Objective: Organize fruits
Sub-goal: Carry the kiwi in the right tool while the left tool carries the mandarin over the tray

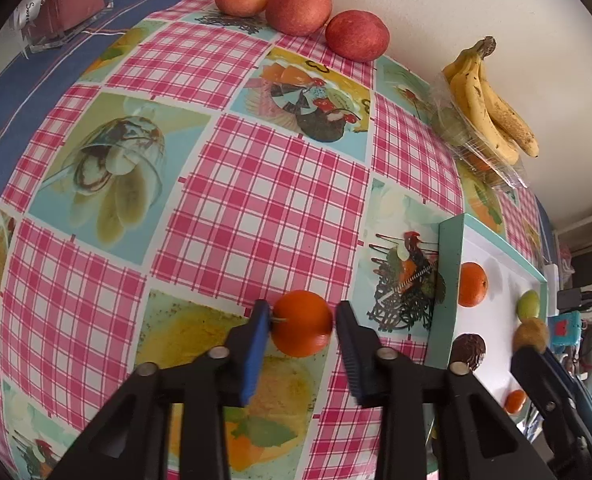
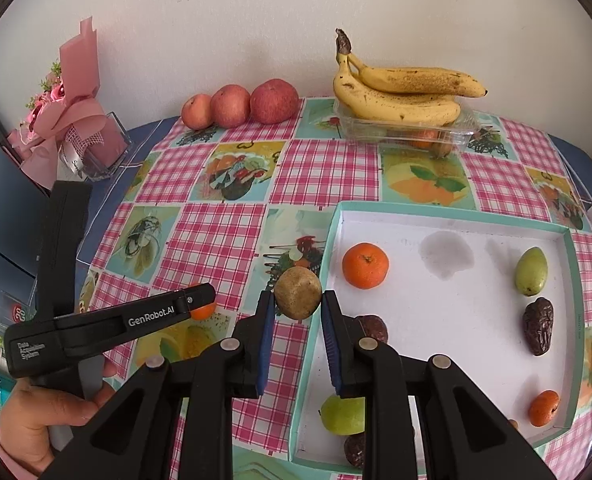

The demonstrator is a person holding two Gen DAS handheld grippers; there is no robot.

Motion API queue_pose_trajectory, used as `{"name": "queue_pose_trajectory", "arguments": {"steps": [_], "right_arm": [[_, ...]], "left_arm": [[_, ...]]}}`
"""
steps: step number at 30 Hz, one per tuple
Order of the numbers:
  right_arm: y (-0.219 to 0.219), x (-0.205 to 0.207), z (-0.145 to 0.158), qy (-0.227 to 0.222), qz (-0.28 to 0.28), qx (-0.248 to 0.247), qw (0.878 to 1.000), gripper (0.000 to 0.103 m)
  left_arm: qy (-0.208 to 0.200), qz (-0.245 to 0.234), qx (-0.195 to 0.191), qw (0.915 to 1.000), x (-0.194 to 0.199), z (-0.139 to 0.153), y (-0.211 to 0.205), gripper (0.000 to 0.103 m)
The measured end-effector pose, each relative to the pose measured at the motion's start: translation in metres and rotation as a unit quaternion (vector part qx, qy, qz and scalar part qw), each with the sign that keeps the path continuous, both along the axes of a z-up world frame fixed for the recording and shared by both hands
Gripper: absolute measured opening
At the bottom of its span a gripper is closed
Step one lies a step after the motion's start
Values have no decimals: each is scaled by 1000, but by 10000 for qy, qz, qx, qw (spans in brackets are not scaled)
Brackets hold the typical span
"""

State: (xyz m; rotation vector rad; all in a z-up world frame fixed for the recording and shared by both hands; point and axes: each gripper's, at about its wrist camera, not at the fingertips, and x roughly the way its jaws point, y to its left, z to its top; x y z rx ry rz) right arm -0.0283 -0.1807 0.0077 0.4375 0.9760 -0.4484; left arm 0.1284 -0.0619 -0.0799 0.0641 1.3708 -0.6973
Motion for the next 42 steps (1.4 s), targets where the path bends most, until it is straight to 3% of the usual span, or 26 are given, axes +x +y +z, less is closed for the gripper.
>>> {"name": "queue_pose_trajectory", "arguments": {"steps": [10, 17, 24, 30, 42], "right_arm": [[-17, -16, 13, -182, -258, -26, 9995, 24], [-52, -51, 13, -33, -922, 101, 9957, 24], [-85, -98, 17, -7, -1561, 213, 9875, 24], [-102, -121, 14, 139, -1760, 244, 9840, 24], [-116, -140, -34, 777, -2012, 681, 9741, 25]], "left_arm": [[-94, -112, -128, 9998, -13, 19, -11, 34], [-359, -466, -469, 9972, -41, 57, -35, 34], [-281, -982, -521, 9934, -78, 63, -67, 34], [-283, -1438, -382, 9885, -113, 61, -96, 34], [-375, -2105, 153, 9768, -165, 36, -134, 34]]}}
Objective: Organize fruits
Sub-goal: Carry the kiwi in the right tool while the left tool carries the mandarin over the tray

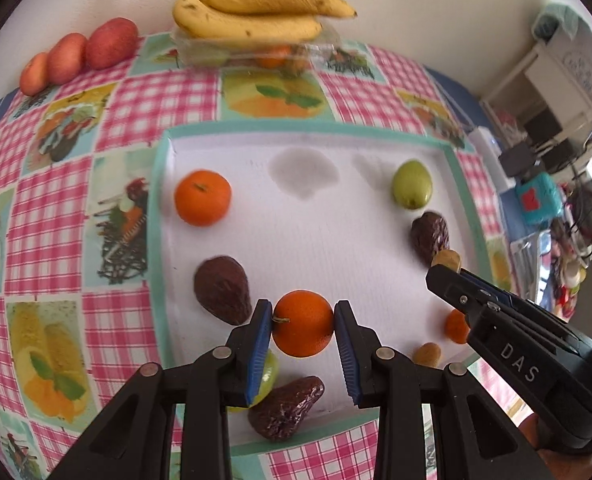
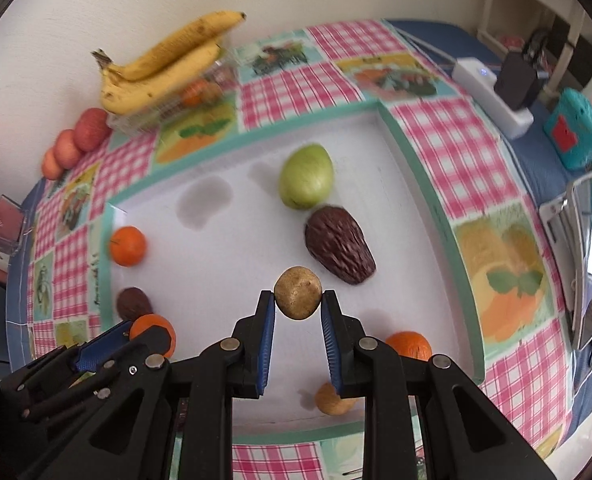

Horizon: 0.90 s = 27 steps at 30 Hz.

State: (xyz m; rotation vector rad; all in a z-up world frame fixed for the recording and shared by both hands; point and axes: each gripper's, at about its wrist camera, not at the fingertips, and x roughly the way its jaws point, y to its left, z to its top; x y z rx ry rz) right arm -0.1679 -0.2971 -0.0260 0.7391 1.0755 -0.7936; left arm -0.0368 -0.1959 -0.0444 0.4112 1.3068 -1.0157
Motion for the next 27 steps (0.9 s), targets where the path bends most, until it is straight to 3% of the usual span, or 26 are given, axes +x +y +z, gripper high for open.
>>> {"name": "queue_pose_trajectory", "arguments": {"steps": [13, 27], "right_arm": [[-2, -10, -19, 285, -93, 152, 9994, 25], [-4, -7, -28, 417, -16, 210, 9989, 25]], "left_arm": [[-80, -7, 278, 9996, -4, -17, -3, 34], [-288, -156, 349, 9989, -11, -14, -6, 34]]}}
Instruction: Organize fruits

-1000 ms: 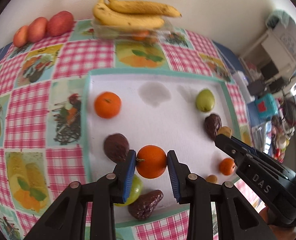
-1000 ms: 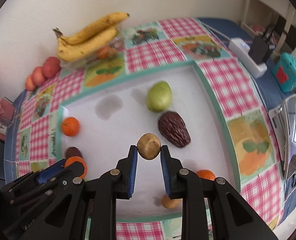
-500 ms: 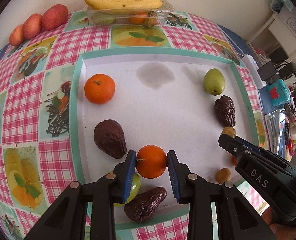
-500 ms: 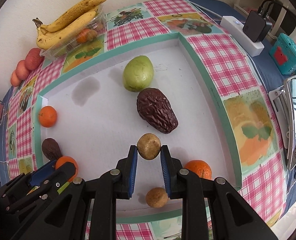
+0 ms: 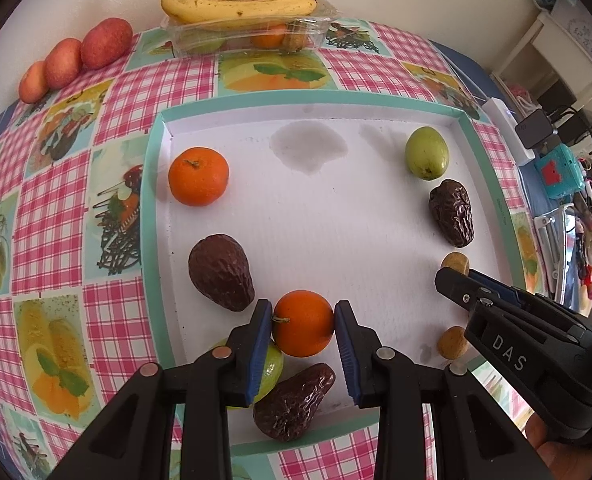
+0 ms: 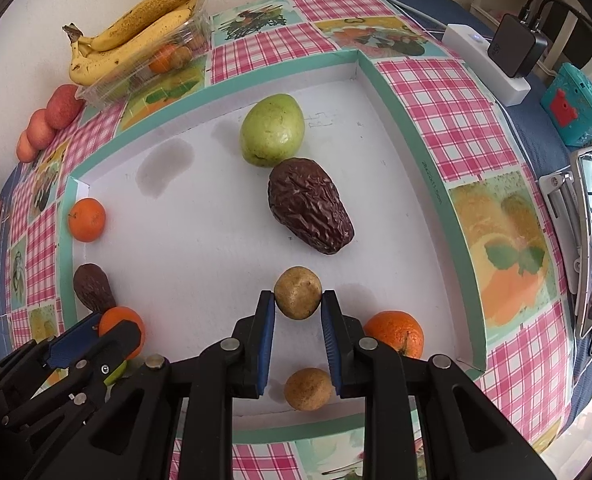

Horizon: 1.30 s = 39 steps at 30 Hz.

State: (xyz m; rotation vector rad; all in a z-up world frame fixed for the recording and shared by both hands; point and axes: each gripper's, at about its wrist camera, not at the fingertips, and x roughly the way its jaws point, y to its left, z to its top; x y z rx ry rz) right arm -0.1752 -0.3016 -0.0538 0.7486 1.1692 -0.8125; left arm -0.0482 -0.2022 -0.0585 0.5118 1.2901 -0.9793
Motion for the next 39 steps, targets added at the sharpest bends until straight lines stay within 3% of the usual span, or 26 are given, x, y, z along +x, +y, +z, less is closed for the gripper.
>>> {"name": "queue_pose_trajectory", "arguments": {"steps": [15, 21, 23, 24, 25, 28, 30, 31, 34, 36, 39], "right_arm": [[1, 6, -3, 28, 34, -17, 10000, 25], [12, 7, 5, 108, 76, -220, 9997, 26], [17, 8, 9, 77, 123, -264, 9995, 31], [20, 8, 10, 45, 134, -273, 9995, 34], [23, 8, 12, -6, 152, -274, 9995, 35], [34, 9, 18, -106, 196, -321, 9992, 38], [43, 9, 22, -163, 239, -390, 9988, 58], [48, 10, 24, -181, 253, -431, 9986, 63], [63, 9, 30, -305, 298, -523, 9977, 71], [71, 8, 33, -420, 285, -567, 9971, 84], [82, 8, 40, -481, 333, -693, 9959, 89]], "left_arm": [[-217, -80, -72, 9997, -9, 23, 12, 35], [-391, 268, -191, 9987, 3, 37, 34, 36], [-544, 546, -138, 9969, 14, 39, 45, 53], [-681, 704, -74, 9952, 19, 40, 51, 75], [-822, 833, -17, 9931, 23, 40, 55, 80], [-1189, 1228, 91, 9852, 39, 43, 75, 81], [-1275, 1424, 107, 9815, 47, 43, 88, 87], [-1332, 1514, 124, 9794, 51, 44, 96, 92], [-1376, 1615, 84, 9772, 58, 46, 112, 97], [-1413, 1634, 47, 9764, 57, 49, 120, 98], [-1527, 1622, -8, 9749, 52, 57, 133, 103]]}}
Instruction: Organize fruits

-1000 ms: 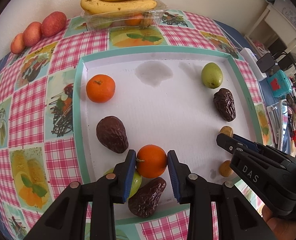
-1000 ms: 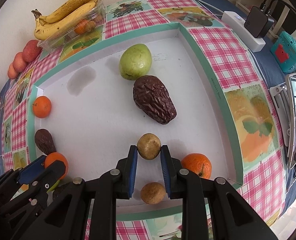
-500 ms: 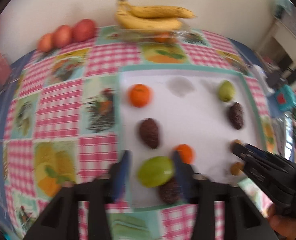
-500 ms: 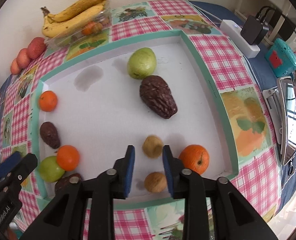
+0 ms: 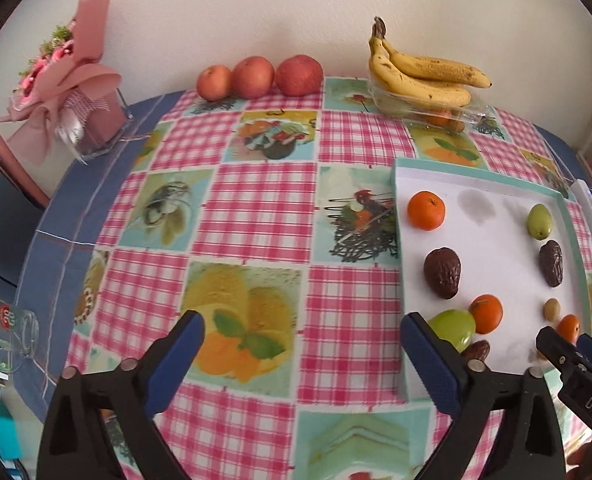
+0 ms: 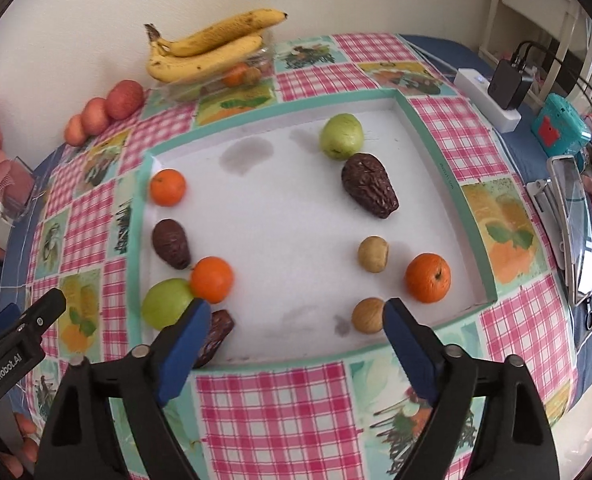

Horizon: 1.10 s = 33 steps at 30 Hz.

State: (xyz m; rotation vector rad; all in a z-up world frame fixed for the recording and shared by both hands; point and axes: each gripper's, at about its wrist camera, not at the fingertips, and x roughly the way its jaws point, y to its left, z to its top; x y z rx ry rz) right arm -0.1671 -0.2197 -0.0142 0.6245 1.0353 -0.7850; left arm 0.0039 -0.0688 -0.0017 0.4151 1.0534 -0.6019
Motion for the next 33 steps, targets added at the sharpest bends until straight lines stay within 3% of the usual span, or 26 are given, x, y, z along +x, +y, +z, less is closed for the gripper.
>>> {"name": "queue_pose_trajectory", "arguments": {"steps": [15, 33], "right_arm": [[49, -3, 32, -164, 347, -742, 9965, 90], [54, 7, 34, -57, 522, -855, 9950, 90]], "left_arm": [[42, 53, -243, 9997, -11, 13, 66, 103], [-3, 349, -88, 9994, -3, 8, 74, 103]]}}
